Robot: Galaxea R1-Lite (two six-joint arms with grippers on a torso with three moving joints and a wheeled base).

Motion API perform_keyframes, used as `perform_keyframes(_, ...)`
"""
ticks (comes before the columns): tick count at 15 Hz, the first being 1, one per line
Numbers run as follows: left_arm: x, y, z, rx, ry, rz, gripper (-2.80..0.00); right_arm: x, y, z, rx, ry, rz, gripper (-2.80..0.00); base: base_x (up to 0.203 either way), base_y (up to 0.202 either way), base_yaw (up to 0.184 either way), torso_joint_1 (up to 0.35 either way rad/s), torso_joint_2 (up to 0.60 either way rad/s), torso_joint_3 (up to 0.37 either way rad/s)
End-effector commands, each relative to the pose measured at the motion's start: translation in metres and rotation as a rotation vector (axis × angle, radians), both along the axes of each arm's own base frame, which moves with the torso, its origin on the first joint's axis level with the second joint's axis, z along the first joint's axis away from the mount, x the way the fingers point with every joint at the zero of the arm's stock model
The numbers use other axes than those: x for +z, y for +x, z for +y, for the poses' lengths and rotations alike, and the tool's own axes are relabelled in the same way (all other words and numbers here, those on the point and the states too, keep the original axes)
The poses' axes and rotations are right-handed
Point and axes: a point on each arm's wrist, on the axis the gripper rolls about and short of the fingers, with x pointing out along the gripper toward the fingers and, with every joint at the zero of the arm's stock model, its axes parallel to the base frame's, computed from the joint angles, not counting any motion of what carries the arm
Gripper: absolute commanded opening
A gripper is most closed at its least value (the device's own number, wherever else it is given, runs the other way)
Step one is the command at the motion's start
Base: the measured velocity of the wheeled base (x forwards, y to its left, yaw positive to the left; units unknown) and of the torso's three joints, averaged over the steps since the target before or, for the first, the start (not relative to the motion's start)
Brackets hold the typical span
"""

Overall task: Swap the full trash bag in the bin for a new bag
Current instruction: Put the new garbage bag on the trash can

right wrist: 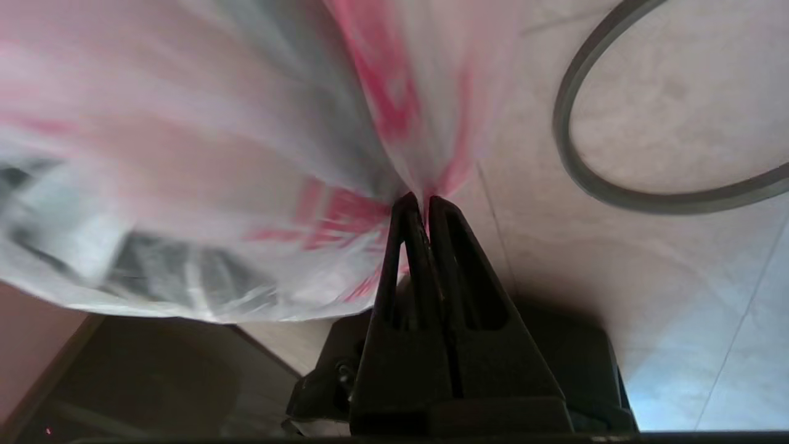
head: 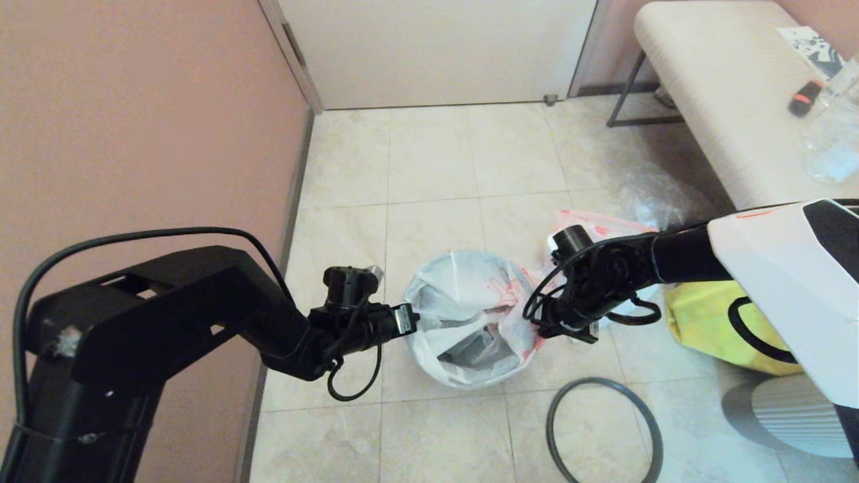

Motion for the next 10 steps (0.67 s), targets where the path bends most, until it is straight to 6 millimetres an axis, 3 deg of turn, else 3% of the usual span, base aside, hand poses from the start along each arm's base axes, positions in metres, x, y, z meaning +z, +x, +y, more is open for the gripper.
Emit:
perform_keyframes(1, 0.000, 0.002, 0.000, 0.005, -0.007, -0.002, -2.80, -0.019, 0.003, 0.002, -0.001, -0.015, 0.040, -2.80, 0.000, 0.000, 0.000, 0.000, 0.00, 0.000)
perform_keyframes(7, 0.000, 0.006, 0.003, 0.024, -0.009, 0.007, -2.80, -0.020, 0.003, 0.003, -0.025, -0.058, 0.024, -2.80, 0.000, 0.000, 0.000, 0.000, 0.00, 0.000)
perform_keyframes(9, 0.000, 0.007, 0.005, 0.032, -0.012, 0.009, -2.80, -0.013, -0.005, -0.001, -0.032, -0.065, 0.038, -2.80, 0.000, 0.000, 0.000, 0.000, 0.00, 0.000)
perform_keyframes(10, 0.001, 0.008, 0.005, 0.035, -0.019, 0.011, -2.80, -0.019, -0.012, -0.004, -0.049, -0.110, 0.081, -2.80, 0.000, 0.000, 0.000, 0.000, 0.00, 0.000)
